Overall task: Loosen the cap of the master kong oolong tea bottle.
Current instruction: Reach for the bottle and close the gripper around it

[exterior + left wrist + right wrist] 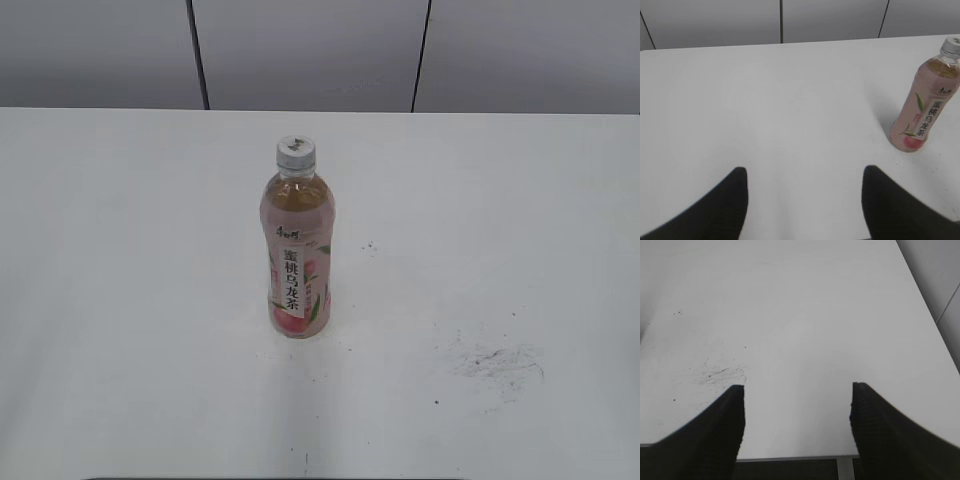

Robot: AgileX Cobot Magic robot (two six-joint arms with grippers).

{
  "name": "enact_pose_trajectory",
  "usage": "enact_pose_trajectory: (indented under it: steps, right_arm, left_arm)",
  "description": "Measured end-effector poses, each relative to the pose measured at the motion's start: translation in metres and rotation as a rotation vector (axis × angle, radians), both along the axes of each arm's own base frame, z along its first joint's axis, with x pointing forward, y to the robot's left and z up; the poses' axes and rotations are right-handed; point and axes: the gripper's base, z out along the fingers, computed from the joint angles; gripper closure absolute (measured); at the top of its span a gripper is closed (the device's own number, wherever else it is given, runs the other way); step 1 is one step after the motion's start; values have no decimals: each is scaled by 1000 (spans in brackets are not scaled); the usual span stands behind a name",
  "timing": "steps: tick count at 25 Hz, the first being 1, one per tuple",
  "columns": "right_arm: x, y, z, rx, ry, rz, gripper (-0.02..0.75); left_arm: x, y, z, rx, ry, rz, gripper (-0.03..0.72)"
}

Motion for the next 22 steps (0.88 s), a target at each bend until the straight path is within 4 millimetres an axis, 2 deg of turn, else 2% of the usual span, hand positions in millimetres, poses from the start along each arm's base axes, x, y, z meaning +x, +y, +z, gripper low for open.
enact_pose_trajectory:
  steps: [22]
  right_arm:
    - [0, 0, 0, 0, 0, 0, 237]
  left_arm:
    - [0, 0, 0, 0, 0, 0, 253]
